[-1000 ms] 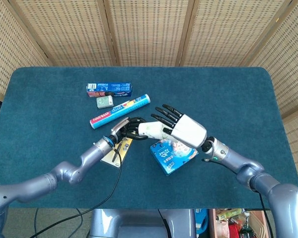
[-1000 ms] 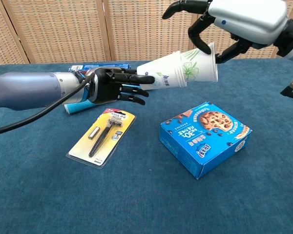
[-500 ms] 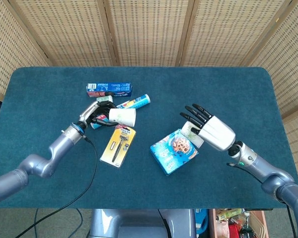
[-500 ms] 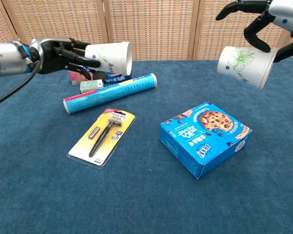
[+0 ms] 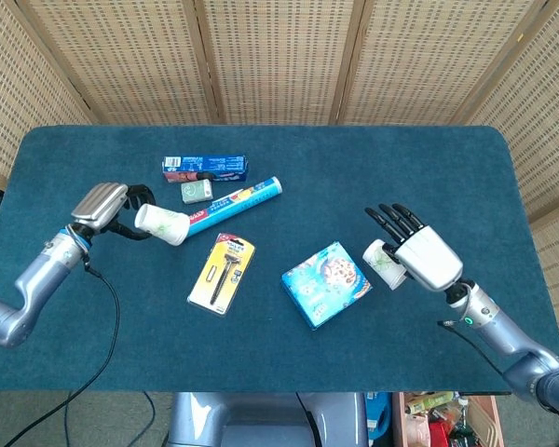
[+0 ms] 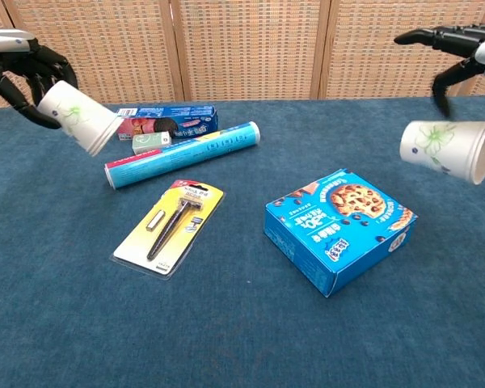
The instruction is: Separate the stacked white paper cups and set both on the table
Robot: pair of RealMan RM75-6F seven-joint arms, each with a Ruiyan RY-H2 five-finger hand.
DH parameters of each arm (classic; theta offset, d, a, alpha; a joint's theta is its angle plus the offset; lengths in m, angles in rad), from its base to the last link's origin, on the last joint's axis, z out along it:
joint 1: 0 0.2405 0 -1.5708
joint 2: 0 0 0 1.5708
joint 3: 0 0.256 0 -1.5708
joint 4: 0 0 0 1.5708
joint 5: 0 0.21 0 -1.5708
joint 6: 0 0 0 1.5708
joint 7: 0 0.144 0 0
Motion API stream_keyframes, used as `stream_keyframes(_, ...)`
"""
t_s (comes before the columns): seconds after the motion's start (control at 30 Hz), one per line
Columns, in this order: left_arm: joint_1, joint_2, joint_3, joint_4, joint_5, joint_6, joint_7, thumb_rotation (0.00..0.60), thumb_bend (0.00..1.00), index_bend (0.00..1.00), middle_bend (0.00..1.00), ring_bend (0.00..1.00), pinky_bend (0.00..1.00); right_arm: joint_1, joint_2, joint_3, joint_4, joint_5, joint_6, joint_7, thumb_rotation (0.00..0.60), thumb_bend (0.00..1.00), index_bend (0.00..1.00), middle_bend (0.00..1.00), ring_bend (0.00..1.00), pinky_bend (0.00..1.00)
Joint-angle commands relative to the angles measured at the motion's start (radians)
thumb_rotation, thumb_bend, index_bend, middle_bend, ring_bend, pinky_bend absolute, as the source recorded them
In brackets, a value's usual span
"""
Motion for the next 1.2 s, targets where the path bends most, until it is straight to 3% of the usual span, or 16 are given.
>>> stream_keyframes(0.03, 0.054, 0.025, 0.056, -0.024, -0.042, 0.046, 0.174, 0.600, 0.13, 0.54, 0.50, 0.45, 0.45, -0.021, 0.012, 0.001, -0.062, 0.051, -0.082, -0.029, 0.600, 0.07, 0.38, 0.00, 0.00, 0.11)
stream_keyframes(0.1, 0.064, 0.017, 0.064, -0.025, -0.060, 0.050, 0.211, 0.600, 0.13, 0.51, 0.43, 0.38, 0.41, -0.027, 0.012, 0.006, -0.081, 0.067, -0.105, -0.044, 0.600, 0.00, 0.29, 0.00, 0.00, 0.08)
stream_keyframes(0.23, 0.073, 0.017, 0.087, -0.036, -0.092, 0.029, 0.268, 0.600, 0.13, 0.19, 0.10, 0.07, 0.21, -0.039, 0.020, 0.016, -0.126, 0.109, -0.161, -0.085, 0.600, 0.00, 0.17, 0.00, 0.00, 0.02)
stream_keyframes(0.27, 0.075, 0.018, 0.092, -0.041, -0.099, 0.025, 0.280, 0.600, 0.13, 0.10, 0.04, 0.03, 0.14, -0.043, 0.021, 0.020, -0.137, 0.120, -0.171, -0.096, 0.600, 0.00, 0.16, 0.00, 0.00, 0.02)
stream_keyframes(0.33, 0.079, 0.022, 0.099, -0.054, -0.113, 0.019, 0.296, 0.600, 0.13, 0.01, 0.00, 0.00, 0.07, -0.049, 0.025, 0.028, -0.158, 0.137, -0.185, -0.119, 0.600, 0.00, 0.14, 0.00, 0.00, 0.01)
stream_keyframes(0.4, 0.085, 0.032, 0.101, -0.072, -0.127, 0.024, 0.311, 0.600, 0.13, 0.00, 0.00, 0.00, 0.01, -0.056, 0.032, 0.038, -0.182, 0.148, -0.186, -0.139, 0.600, 0.00, 0.14, 0.00, 0.00, 0.00)
stream_keyframes(0.63, 0.126, 0.082, 0.089, -0.144, -0.158, 0.104, 0.318, 0.600, 0.13, 0.00, 0.00, 0.00, 0.00, -0.106, 0.091, 0.074, -0.317, 0.177, -0.129, -0.198, 0.600, 0.00, 0.13, 0.00, 0.00, 0.00)
stream_keyframes(0.73, 0.203, 0.103, 0.078, -0.190, -0.182, 0.240, 0.314, 0.600, 0.13, 0.00, 0.00, 0.00, 0.00, -0.183, 0.125, 0.086, -0.412, 0.229, -0.058, -0.216, 0.600, 0.00, 0.11, 0.00, 0.00, 0.00)
stream_keyframes(0.87, 0.293, 0.081, 0.081, -0.230, -0.228, 0.392, 0.403, 0.600, 0.13, 0.00, 0.00, 0.00, 0.00, -0.253, 0.142, 0.094, -0.475, 0.271, -0.001, -0.250, 0.600, 0.00, 0.06, 0.00, 0.00, 0.00)
stream_keyframes(1.0, 0.340, 0.067, 0.087, -0.269, -0.239, 0.468, 0.440, 0.600, 0.13, 0.00, 0.00, 0.00, 0.00, -0.296, 0.145, 0.101, -0.510, 0.292, 0.036, -0.269, 0.600, 0.00, 0.00, 0.00, 0.00, 0.00)
stream_keyframes(1.2, 0.404, 0.059, 0.118, -0.327, -0.212, 0.565, 0.485, 0.600, 0.13, 0.00, 0.00, 0.00, 0.00, -0.351, 0.151, 0.102, -0.561, 0.297, 0.090, -0.288, 0.600, 0.00, 0.00, 0.00, 0.00, 0.00)
